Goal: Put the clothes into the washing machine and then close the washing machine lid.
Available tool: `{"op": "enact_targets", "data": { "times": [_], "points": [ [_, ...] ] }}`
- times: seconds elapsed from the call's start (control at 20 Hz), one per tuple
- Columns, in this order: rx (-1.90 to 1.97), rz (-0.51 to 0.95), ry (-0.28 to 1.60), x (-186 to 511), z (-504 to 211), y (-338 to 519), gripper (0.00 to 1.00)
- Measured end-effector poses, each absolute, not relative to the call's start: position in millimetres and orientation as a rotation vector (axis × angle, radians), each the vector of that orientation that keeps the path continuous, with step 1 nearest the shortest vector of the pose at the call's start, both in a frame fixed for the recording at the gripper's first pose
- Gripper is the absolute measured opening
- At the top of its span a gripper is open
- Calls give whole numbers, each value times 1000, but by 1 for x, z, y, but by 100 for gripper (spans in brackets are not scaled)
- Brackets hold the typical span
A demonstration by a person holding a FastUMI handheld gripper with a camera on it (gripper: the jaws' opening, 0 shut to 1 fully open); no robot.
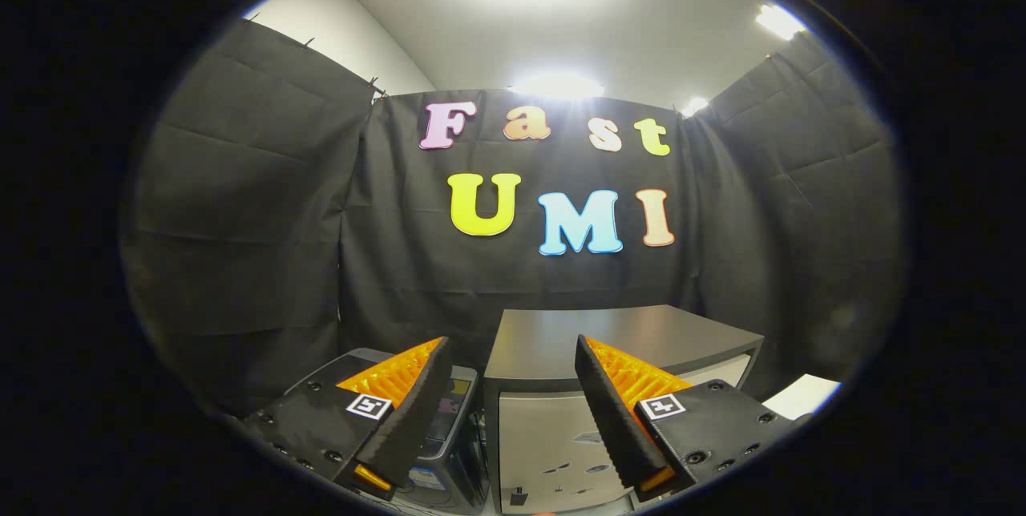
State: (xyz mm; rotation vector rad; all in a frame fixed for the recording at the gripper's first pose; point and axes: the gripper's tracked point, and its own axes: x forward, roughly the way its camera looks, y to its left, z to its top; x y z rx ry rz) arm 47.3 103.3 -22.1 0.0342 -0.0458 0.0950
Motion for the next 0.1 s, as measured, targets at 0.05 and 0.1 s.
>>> {"op": "enact_targets", "data": {
  "times": [0.05,0.1],
  "points": [
    [34,95,-43,48,-22,104,96],
    [36,96,-42,47,-21,104,96]
  ]
}}
